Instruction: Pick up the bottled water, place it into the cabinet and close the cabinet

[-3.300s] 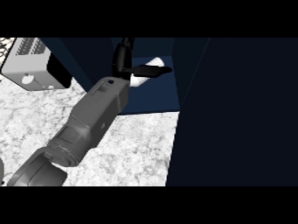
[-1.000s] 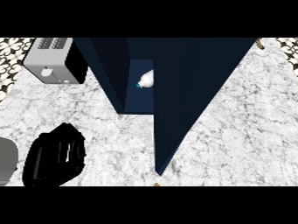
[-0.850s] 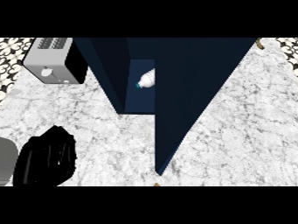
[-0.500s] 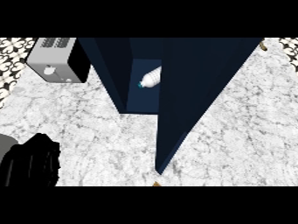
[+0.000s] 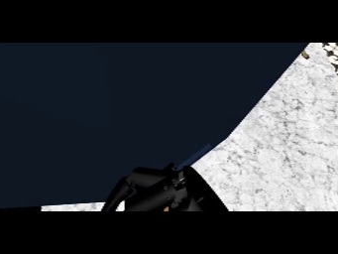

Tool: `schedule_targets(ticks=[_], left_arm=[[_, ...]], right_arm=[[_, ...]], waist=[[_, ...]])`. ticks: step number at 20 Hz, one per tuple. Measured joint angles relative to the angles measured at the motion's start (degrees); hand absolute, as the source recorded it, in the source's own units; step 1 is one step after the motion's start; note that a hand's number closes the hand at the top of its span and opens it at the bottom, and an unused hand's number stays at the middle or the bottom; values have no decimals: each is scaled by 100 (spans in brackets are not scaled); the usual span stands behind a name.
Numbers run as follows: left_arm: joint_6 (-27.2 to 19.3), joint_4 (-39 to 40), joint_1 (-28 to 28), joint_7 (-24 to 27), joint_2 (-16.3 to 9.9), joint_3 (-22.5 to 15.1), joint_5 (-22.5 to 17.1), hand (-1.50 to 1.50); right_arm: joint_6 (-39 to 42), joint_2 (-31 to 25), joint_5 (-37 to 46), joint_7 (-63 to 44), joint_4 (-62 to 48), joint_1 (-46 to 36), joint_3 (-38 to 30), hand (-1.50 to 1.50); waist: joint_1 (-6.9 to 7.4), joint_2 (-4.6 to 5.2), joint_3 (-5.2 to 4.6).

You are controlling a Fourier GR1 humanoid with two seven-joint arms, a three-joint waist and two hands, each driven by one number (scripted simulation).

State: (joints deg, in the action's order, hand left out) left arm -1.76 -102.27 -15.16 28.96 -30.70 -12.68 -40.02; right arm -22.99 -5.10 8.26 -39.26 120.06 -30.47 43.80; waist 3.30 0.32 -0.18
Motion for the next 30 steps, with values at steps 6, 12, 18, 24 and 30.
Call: schedule_targets(ticks=[6, 12, 18, 24, 30], left_arm=[[334, -43, -293, 86, -124, 217, -103, 150], [573, -82, -547, 129, -196, 467, -157, 150], [720, -53, -599, 96, -187, 640, -188, 150], [845, -81, -509, -23, -262, 734, -271, 150], [824, -108, -396, -67, -224, 692, -211, 150]], right_arm=[[142, 393, -1226, 573, -1739, -1013, -1140, 150], [1089, 449, -2153, 1483, -3462, -1544, -2232, 150], [2034, 503, -2515, 2315, -4578, -1904, -2648, 150], [2654, 456, -2700, 2796, -5121, -2128, -2723, 150], [3137, 355, -2733, 3239, -5456, -2256, -2770, 150]], waist=[[-20, 17, 9], [-96, 11, 16], [-96, -138, -8], [-17, -195, -43], [36, -205, -77]])
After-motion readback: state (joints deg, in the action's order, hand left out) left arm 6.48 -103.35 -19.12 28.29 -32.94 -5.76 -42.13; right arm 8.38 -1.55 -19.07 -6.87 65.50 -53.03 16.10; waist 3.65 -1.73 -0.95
